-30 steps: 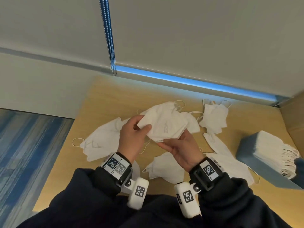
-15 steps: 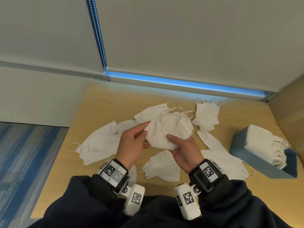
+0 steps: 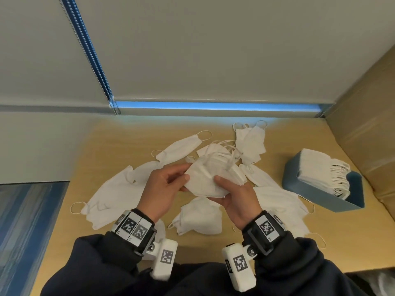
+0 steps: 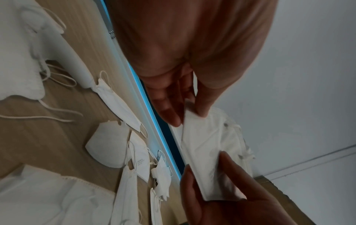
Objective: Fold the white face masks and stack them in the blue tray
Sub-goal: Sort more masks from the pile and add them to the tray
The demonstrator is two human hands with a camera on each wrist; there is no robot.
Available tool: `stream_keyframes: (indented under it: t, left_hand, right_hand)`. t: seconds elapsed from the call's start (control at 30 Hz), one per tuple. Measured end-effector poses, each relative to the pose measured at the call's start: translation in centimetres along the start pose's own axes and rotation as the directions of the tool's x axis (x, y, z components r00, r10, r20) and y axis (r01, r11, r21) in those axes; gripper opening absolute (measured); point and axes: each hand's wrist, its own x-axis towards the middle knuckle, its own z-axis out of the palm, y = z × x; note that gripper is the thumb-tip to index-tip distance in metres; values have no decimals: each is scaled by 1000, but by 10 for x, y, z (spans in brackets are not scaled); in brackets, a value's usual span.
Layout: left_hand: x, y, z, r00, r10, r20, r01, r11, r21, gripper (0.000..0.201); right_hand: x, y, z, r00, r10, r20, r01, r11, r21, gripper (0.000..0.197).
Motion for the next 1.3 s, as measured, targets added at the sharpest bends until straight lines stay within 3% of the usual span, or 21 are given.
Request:
stream_keyframes:
  t: [0.13,0.3,0.47,0.73,0.87,1.17,1.23,1.3]
  left_hand:
    - [4,3,15,997,54,56,-58,996,71,38]
    - [11,4,39,994,27,107,-33,998,55,36]
    - [18,5,64,991,12,136,-19,999,45,35]
    - [29,2,107,972,-56,229,46,998,52,31]
    - [34,-1,123,949,-110,294,90,993,80,27]
    - [37,-11,172,935,-137,327,26,946,323,20]
    - [38,-14,183,933,-102,346,-73,887,457,21]
    - [45,-14,186,928,-59,367,-180,790,585,20]
  right_hand:
    - [-11,-8,-19,999,-3,-34,1,998,-58,38]
    - [-22,-18,-45,992,-81,-100,63,984,-169,30]
    - [-26,-31,-75,993,-79,-82,62,978,-198,37]
    - [-17,-55,-131,974,-187,-129,148,953,-262,3]
    - [-11,-63,-153,980,-161,-118,121,948,-294,16]
    - [-2,-86,-200,999,-54,0,51,954,-294,24]
    - [-1,-98,-210,994,-95,-62,74,958,-278,14]
    - [0,-118,-227,992,-55,-110,32,980,-198,24]
